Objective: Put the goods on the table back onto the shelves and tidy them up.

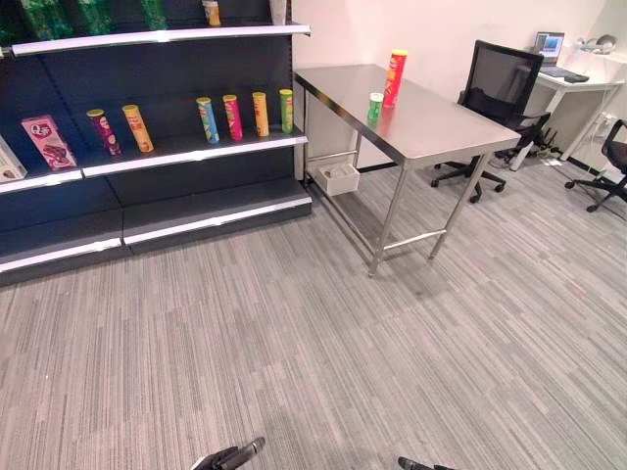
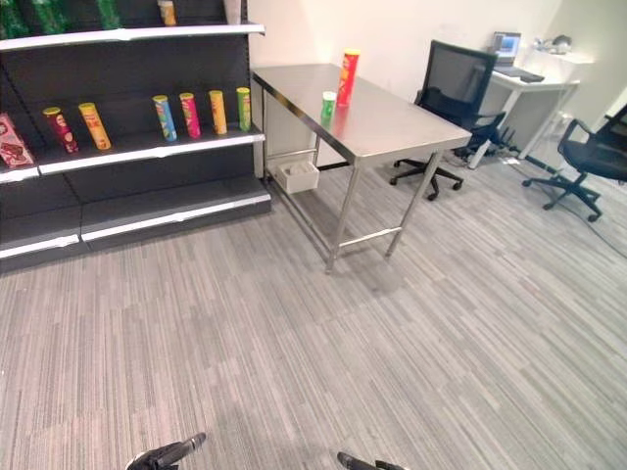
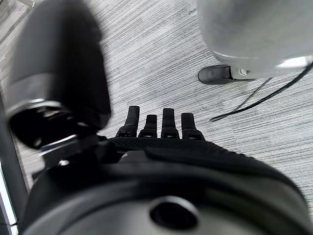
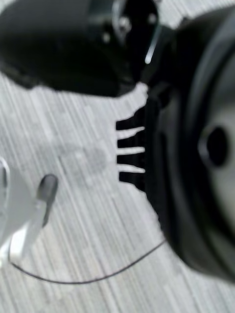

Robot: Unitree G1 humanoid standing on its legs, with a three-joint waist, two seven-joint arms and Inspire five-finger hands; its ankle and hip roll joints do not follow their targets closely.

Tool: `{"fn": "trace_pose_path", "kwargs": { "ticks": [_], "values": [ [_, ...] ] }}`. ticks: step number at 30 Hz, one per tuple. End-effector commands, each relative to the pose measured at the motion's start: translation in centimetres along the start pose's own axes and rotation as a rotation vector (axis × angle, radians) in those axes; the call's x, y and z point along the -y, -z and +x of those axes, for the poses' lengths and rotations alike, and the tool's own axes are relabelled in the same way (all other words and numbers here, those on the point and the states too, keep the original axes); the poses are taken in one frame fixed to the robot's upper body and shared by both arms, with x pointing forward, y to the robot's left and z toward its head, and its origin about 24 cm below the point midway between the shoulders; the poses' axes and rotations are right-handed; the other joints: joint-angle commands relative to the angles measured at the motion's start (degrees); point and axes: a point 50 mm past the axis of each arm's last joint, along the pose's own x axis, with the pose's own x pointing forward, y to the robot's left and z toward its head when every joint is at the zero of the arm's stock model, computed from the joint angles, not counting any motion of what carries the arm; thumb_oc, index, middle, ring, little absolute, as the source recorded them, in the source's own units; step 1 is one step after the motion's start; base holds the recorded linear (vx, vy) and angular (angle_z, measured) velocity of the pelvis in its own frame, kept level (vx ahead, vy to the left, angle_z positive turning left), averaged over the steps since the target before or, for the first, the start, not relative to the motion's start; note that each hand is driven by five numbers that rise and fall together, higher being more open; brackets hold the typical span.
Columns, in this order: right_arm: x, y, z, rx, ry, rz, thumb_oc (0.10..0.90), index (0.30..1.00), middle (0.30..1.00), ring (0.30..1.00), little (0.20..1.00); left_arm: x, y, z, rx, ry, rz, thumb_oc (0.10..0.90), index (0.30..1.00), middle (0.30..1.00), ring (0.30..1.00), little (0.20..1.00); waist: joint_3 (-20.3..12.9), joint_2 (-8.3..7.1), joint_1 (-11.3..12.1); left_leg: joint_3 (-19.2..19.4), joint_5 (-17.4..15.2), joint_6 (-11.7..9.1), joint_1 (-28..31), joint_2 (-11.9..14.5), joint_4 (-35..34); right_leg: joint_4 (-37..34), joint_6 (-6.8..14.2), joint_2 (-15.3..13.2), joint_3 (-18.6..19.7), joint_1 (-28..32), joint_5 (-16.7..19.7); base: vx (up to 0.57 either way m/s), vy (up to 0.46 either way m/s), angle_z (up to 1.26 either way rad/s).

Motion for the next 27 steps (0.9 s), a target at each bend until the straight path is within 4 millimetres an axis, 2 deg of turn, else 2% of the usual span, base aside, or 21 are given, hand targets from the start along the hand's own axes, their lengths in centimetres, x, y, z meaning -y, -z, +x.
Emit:
{"fn": "trace_pose_path", "kwargs": {
  "ticks": [1,5,12,16,19,20,21,22,23,24,25,26,27],
  "values": [
    [2.1,-3.0,0.1,0.107,0.064,0.005,0.8,0.9,0.9,0.9,0.9,0.0,-4.1,0.5,0.14,0.012,0.032,0.8,0.9,0.9,0.9,0.9,1.81,0.41,0.09,2.73,-4.14,-5.86,2.42,5.76,0.13,-1.9,7.62,-5.17,-1.72,0.35,1.35,0.0,-0.001,-0.04],
    [2.0,-2.6,0.1,0.095,0.063,-0.013,0.8,0.9,0.9,0.9,0.9,0.0,-4.3,0.5,0.147,0.006,0.05,0.8,0.9,0.9,0.9,0.9,1.7,0.51,-0.04,2.94,-4.28,-5.93,2.74,5.83,0.13,-1.9,7.62,-5.18,-1.65,0.61,1.21,0.0,0.0,0.0],
    [1.8,-2.0,0.1,0.069,0.058,-0.019,0.8,0.9,0.9,0.9,0.9,0.2,-3.4,0.6,0.106,0.013,0.051,0.8,0.9,0.9,0.9,0.9,1.76,0.52,-0.36,2.62,-4.46,-6.18,3.06,6.03,0.13,-1.9,7.33,-4.8,-1.47,0.99,0.96,0.0,-0.007,0.0],
    [1.7,-2.7,0.1,0.094,0.046,-0.037,0.8,0.9,0.9,0.9,0.9,-0.2,-3.5,0.5,0.107,0.0,0.036,0.8,0.9,0.9,0.9,0.9,3.33,-0.06,0.35,2.72,-3.56,-6.61,2.74,7.32,1.23,-1.9,6.64,-3.96,-1.62,0.85,0.65,0.0,-0.105,-0.01],
    [1.8,-3.4,0.1,0.12,0.047,-0.032,0.8,0.9,0.9,0.9,0.9,-0.4,-3.9,0.5,0.114,-0.007,-0.002,0.8,0.9,0.9,0.9,0.9,5.36,-0.78,0.56,1.89,-4.74,-7.3,-2.05,7.98,8.36,-1.9,5.46,-3.43,-2.12,0.32,0.54,-0.08,-0.188,0.06],
    [1.9,-3.6,0.1,0.131,0.047,-0.03,0.8,0.9,0.9,0.9,0.9,-0.5,-4.3,0.5,0.134,-0.009,-0.032,0.8,0.9,0.9,0.9,0.9,7.17,-1.32,1.04,0.47,-4.61,-8.04,-6.85,7.56,16.61,-1.84,4.16,-3.08,-2.47,0.45,0.15,-0.07,-0.21,0.17],
    [1.9,-3.6,0.1,0.131,0.049,-0.031,0.8,0.9,0.9,0.9,0.9,-0.4,-4.4,0.5,0.139,-0.008,-0.041,0.8,0.9,0.9,0.9,0.9,7.81,-1.38,1.12,-0.49,-3.76,-8.12,-9.39,7.64,20.64,-1.77,3.64,-2.89,-2.65,0.55,-0.06,-0.06,-0.231,0.28],
    [2.1,-3.8,0.1,0.139,0.054,-0.03,0.8,0.9,0.9,0.9,0.9,-0.4,-4.6,0.5,0.143,-0.009,-0.06,0.8,0.9,0.9,0.9,0.9,8.83,-1.34,1.28,-1.85,-1.62,-8.2,-12.2,7.65,25.16,-1.67,2.97,-2.48,-2.73,0.8,-0.35,-0.07,-0.14,0.39],
    [2.3,-4.1,0.1,0.145,0.064,-0.023,0.8,0.9,0.9,0.9,0.9,-0.1,-5.0,0.6,0.155,-0.009,-0.07,0.8,0.9,0.9,0.9,0.9,10.09,-1.22,1.33,-3.68,2.42,-8.54,-15.79,7.5,30.18,-1.46,2.44,-2.16,-3.01,0.9,-0.49,-0.04,-0.139,0.2],
    [2.4,-4.2,0.1,0.148,0.069,-0.017,0.8,0.9,0.9,0.9,0.9,0.1,-5.3,0.6,0.161,-0.008,-0.074,0.8,0.9,0.9,0.9,0.9,10.69,-1.15,1.26,-4.27,3.87,-8.27,-17.92,7.27,32.8,-1.25,1.96,-1.89,-3.07,1.04,-0.71,0.07,-0.136,0.26],
    [2.5,-4.2,0.1,0.142,0.077,-0.005,0.8,0.9,0.9,0.9,0.9,0.4,-5.2,0.6,0.163,-0.011,-0.11,0.8,0.9,0.9,0.9,0.9,11.0,-1.39,1.57,-3.05,2.39,-6.98,-21.63,6.26,33.52,-1.1,1.46,-1.64,-3.28,1.59,-2.1,0.12,-0.091,0.23],
    [2.5,-4.2,0.1,0.142,0.077,-0.005,0.8,0.9,0.9,0.9,0.9,0.4,-5.2,0.6,0.163,-0.011,-0.11,0.8,0.9,0.9,0.9,0.9,11.01,-1.39,1.58,-3.05,2.38,-6.98,-21.62,6.26,33.52,-1.1,1.46,-1.63,-3.28,1.6,-2.1,0.21,-0.043,0.36],
    [2.4,-4.1,0.1,0.139,0.075,-0.005,0.8,0.9,0.9,0.9,0.9,0.6,-5.0,0.7,0.155,-0.007,-0.121,0.8,0.9,0.9,0.9,0.9,10.39,-1.49,1.96,-1.98,0.75,-6.35,-22.26,5.56,29.41,-1.56,1.95,-1.65,-3.28,1.9,-2.49,0.29,0.056,0.02]
  ]
}}
